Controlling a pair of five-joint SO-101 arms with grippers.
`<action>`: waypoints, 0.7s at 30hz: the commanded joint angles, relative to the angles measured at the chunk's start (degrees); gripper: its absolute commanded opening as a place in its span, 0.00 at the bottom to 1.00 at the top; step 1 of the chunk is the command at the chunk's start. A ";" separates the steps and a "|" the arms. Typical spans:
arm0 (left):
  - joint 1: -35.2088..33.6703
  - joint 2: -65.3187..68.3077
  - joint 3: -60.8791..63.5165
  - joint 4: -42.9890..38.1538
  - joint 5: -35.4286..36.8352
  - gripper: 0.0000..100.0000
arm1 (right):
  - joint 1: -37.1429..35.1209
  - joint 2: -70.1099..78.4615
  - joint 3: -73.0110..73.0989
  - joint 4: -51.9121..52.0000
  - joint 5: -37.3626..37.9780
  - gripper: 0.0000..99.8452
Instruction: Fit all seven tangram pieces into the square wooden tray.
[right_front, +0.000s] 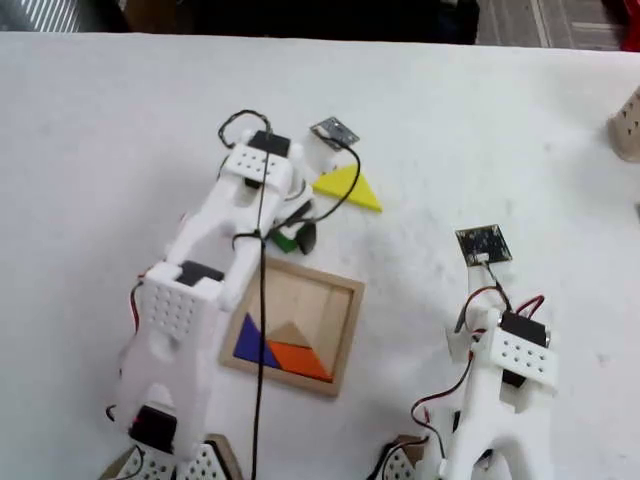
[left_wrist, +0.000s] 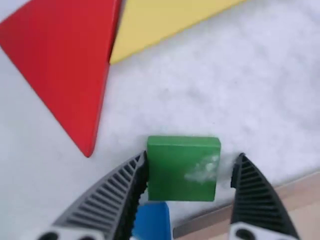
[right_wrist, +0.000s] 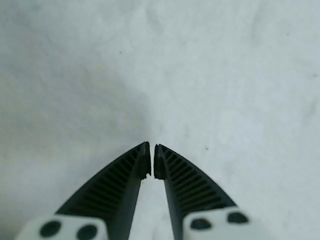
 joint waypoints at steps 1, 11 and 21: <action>-0.13 -0.48 -2.37 4.04 0.00 0.24 | -0.66 -0.84 -0.35 -0.40 0.79 0.02; 3.38 -0.40 -10.90 11.96 14.59 0.06 | -0.66 -0.84 -0.35 -0.48 0.79 0.02; 7.16 -0.40 -18.02 18.64 14.77 0.06 | -0.66 -0.84 -0.35 -0.57 0.79 0.02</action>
